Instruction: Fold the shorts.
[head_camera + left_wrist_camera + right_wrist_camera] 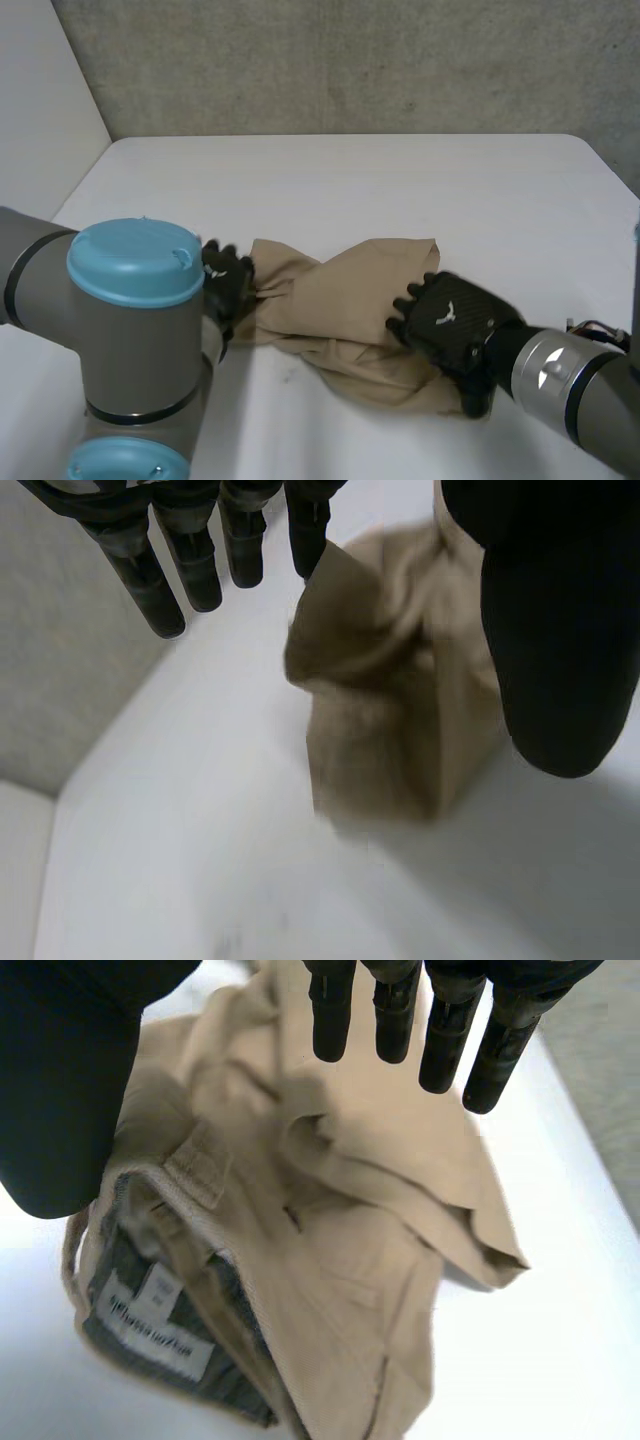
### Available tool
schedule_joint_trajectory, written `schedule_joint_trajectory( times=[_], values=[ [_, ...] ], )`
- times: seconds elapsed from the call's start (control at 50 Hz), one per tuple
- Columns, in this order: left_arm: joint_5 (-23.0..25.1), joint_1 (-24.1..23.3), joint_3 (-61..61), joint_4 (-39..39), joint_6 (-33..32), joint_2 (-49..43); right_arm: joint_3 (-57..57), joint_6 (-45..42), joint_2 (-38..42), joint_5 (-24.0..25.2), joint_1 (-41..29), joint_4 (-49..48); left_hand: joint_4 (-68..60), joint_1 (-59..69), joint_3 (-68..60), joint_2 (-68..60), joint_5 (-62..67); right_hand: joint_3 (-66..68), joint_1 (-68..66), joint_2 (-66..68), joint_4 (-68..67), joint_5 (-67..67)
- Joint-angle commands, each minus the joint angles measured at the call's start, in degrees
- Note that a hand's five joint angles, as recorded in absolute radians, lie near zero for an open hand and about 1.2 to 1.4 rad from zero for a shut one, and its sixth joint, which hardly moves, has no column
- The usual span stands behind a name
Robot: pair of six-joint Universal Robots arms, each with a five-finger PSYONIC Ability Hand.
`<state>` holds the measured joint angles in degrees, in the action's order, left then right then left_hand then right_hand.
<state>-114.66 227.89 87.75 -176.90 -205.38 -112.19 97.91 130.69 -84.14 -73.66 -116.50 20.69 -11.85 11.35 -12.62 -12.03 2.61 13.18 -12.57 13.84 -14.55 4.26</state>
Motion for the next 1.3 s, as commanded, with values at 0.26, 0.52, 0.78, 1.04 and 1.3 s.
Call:
schedule_joint_trajectory(
  times=[0.26,0.52,0.78,1.04,1.3],
  values=[
    [14.0,-8.6,-14.1,-9.9,0.1,-14.1,-0.1,17.2,-4.4,0.4,18.0,-0.4,0.5,0.0,1.2,0.6,-1.2,-2.4,1.8,-3.1,3.8,-3.5],
    [13.3,-8.0,-17.9,-3.5,0.3,-19.6,0.0,18.1,4.6,0.6,18.7,-2.0,-41.5,42.0,-40.7,-41.3,40.7,-2.4,1.8,-3.1,3.8,-3.5],
    [8.9,-5.0,-17.0,-6.0,6.7,-12.2,-3.6,37.0,15.0,0.6,18.0,-8.0,-68.1,68.7,-67.4,-68.0,67.4,-2.4,1.8,-3.1,3.8,-3.5],
    [8.5,-1.5,-9.6,-6.1,8.2,-2.6,-8.4,45.2,21.0,0.6,13.4,-8.1,-68.1,68.7,-67.4,-68.0,67.4,2.3,-2.9,1.6,-0.9,1.2],
    [9.2,8.2,-13.8,-7.8,14.7,-0.8,-17.6,43.7,22.6,0.0,10.4,-9.5,-68.1,68.7,-67.4,-68.0,67.4,66.8,-67.4,66.2,-65.4,65.7]
  ],
)
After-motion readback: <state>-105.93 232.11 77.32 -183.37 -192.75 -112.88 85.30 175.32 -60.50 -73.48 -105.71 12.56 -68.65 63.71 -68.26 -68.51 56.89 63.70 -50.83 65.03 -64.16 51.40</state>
